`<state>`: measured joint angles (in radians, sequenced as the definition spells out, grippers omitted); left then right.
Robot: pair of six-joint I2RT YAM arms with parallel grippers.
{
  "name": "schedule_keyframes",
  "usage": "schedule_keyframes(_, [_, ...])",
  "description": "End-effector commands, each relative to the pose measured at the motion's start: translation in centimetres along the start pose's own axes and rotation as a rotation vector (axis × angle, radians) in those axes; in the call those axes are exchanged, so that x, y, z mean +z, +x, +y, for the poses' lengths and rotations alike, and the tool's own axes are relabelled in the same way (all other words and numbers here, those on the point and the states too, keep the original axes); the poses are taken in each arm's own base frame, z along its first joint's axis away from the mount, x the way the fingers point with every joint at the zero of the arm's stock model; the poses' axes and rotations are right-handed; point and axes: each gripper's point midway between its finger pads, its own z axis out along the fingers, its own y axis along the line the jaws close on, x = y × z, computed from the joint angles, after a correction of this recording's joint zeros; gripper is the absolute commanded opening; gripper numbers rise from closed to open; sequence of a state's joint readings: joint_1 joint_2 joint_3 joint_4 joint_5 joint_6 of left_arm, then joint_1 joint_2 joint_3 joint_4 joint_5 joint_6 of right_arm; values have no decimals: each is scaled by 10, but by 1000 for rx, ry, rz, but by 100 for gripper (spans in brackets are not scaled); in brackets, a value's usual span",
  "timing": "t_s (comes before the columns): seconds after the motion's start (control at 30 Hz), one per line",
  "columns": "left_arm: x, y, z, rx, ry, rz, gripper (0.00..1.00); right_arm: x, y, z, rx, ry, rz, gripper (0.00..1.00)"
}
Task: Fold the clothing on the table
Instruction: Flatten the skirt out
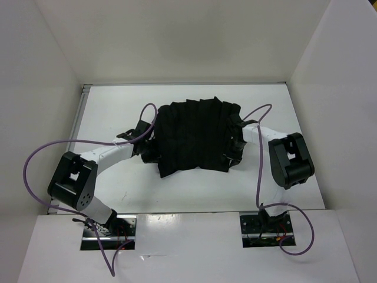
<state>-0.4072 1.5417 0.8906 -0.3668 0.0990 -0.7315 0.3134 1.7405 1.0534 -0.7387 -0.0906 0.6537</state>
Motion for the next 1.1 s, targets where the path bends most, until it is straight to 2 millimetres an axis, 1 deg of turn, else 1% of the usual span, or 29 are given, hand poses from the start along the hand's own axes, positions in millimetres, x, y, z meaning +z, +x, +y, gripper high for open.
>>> schedule_keyframes(0.0, [-1,1,0,25,3,18,0,8,-6,4,33,-20,-20,47])
schedule_keyframes(0.07, [-1,1,0,25,3,18,0,9,-10,-1,43,9,-45,46])
schedule_keyframes(0.13, [-1,2,-2,25,10,23,0,11,-6,-7,44,31,-36,45])
schedule_keyframes(0.2, [1,4,0,24,5,30,0,11,-8,-8,44,39,-43,41])
schedule_keyframes(0.27, [3,6,0,22,6,43,0,18,-6,-8,53,31,-38,22])
schedule_keyframes(0.3, [3,7,-1,22,14,49,0,18,-6,-8,53,31,-38,8])
schedule_keyframes(0.33, [4,5,-2,31,14,49,0,18,-6,-8,53,31,-38,3])
schedule_keyframes(0.37, [2,1,-4,23,26,45,0,8,-15,-2,51,14,-79,0])
schedule_keyframes(0.4, [0,-3,-9,36,43,40,0,-4,-33,2,35,23,-144,0])
schedule_keyframes(0.43, [-1,-8,-11,42,65,42,0,-11,-42,-5,45,54,-157,0])
schedule_keyframes(0.47, [-2,-19,-10,39,73,28,0,-22,-53,-6,46,58,-191,0])
schedule_keyframes(0.5, [-9,-38,-20,65,104,-13,0,-39,-75,-9,51,58,-248,0])
schedule_keyframes(0.57, [-10,-49,-20,74,112,-3,0,-48,-88,-18,64,63,-262,0])
schedule_keyframes(0.6, [-11,-60,-17,72,111,-21,0,-54,-93,-24,61,66,-269,0])
schedule_keyframes(0.63, [-13,-65,-17,86,116,-20,0,-58,-100,-35,87,69,-281,0])
schedule_keyframes(0.67, [-13,-65,-17,86,116,-20,0,-57,-99,-45,96,95,-275,0])
schedule_keyframes(0.7, [-14,-66,-12,87,108,-18,0,-55,-96,-53,110,103,-268,0])
schedule_keyframes(0.73, [-14,-69,-9,77,104,-23,0,-59,-98,-63,128,107,-276,0])
schedule_keyframes(0.77, [-11,-61,-4,84,101,0,0,-56,-93,-72,131,120,-262,0])
schedule_keyframes(0.83, [-12,-58,2,74,111,10,0,-58,-92,-79,149,100,-259,0])
schedule_keyframes(0.87, [-11,-53,2,72,116,24,0,-59,-91,-76,148,80,-264,0])
schedule_keyframes(0.9, [-11,-50,0,73,139,33,0,-57,-87,-75,136,72,-248,0])
schedule_keyframes(0.93, [-7,-46,0,71,152,48,0,-59,-85,-71,133,45,-244,0])
schedule_keyframes(1.0, [-5,-47,-8,76,194,52,0,-59,-85,-64,129,12,-239,0])
schedule_keyframes(1.03, [-1,-40,-10,73,222,82,0,-60,-83,-60,117,-13,-225,0])
schedule_keyframes(1.07, [-1,-46,-16,79,243,71,0,-65,-89,-53,112,-44,-241,0])
